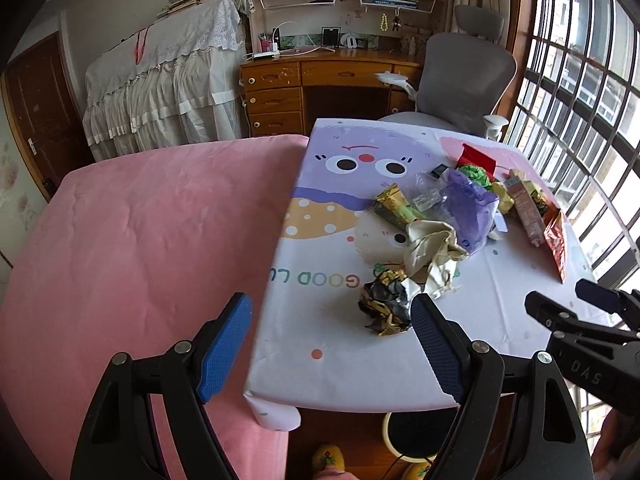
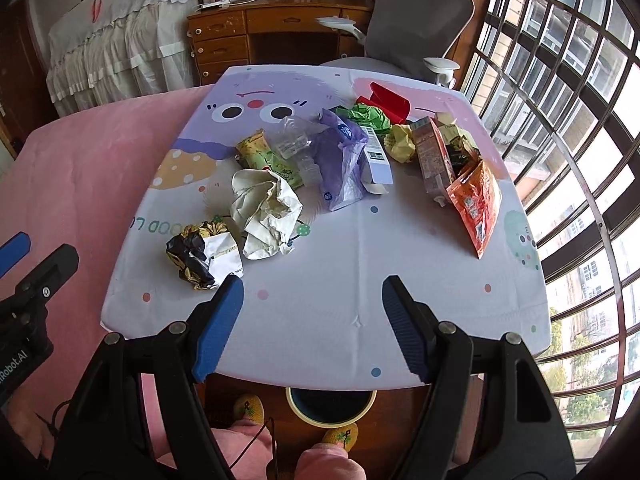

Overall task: Collect trash
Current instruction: 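Grasp the crumpled white tissue with the right tool while the left tool grasps the black-gold wrapper, then lower both tools into the yellow-rimmed bin and open both to drop the items, then raise both open tools back over the table toward the remaining trash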

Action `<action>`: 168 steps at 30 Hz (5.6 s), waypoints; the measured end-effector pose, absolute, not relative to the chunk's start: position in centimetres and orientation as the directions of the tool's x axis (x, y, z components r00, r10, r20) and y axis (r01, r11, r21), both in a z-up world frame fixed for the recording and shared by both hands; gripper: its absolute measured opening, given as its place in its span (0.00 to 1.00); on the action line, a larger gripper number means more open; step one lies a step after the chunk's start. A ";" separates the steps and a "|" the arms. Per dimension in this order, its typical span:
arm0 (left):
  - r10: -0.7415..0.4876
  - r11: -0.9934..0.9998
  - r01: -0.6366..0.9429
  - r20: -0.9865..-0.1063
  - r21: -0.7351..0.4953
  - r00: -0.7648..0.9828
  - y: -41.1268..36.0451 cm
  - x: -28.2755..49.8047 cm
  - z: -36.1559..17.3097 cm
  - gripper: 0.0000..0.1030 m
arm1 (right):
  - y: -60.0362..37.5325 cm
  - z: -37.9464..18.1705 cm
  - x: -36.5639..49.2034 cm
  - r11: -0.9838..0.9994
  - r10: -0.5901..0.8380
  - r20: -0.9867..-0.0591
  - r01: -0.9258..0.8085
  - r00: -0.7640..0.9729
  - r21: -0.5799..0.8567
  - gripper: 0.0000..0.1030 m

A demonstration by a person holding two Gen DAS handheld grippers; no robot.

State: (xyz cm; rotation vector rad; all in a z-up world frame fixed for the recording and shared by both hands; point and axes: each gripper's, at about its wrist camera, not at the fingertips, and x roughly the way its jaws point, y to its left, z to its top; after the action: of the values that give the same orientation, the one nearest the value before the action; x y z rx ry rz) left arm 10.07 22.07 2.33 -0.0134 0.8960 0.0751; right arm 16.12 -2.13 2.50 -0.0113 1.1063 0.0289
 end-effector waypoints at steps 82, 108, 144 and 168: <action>-0.103 0.995 0.037 -0.895 -0.097 0.433 2.4 -5.1 -8.3 0.53 | -20.1 -6.4 -2.1 0.944 0.330 -0.924 -0.089 0.192 0.319 0.36; -0.088 0.996 0.039 -0.980 -0.082 0.177 -1.7 -4.9 -43.9 0.54 | -21.9 -43.6 -4.1 0.934 0.246 -0.969 0.257 0.035 0.247 0.37; -0.181 0.982 0.102 -0.957 -0.161 0.225 -0.2 -0.7 -42.8 0.92 | -22.9 -44.6 -0.7 0.904 0.318 -0.946 0.280 0.069 0.324 0.64; -0.226 0.972 0.159 -0.880 -0.174 0.417 2.3 -5.6 -11.6 0.92 | -22.8 -13.1 -3.8 0.919 0.306 -0.924 0.184 0.229 0.349 0.64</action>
State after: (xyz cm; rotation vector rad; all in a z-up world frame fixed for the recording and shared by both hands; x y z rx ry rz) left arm -5.64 2.31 -11.64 -0.0672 1.1153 -0.2418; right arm -3.85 -22.79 -13.06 0.4304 1.3501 0.0874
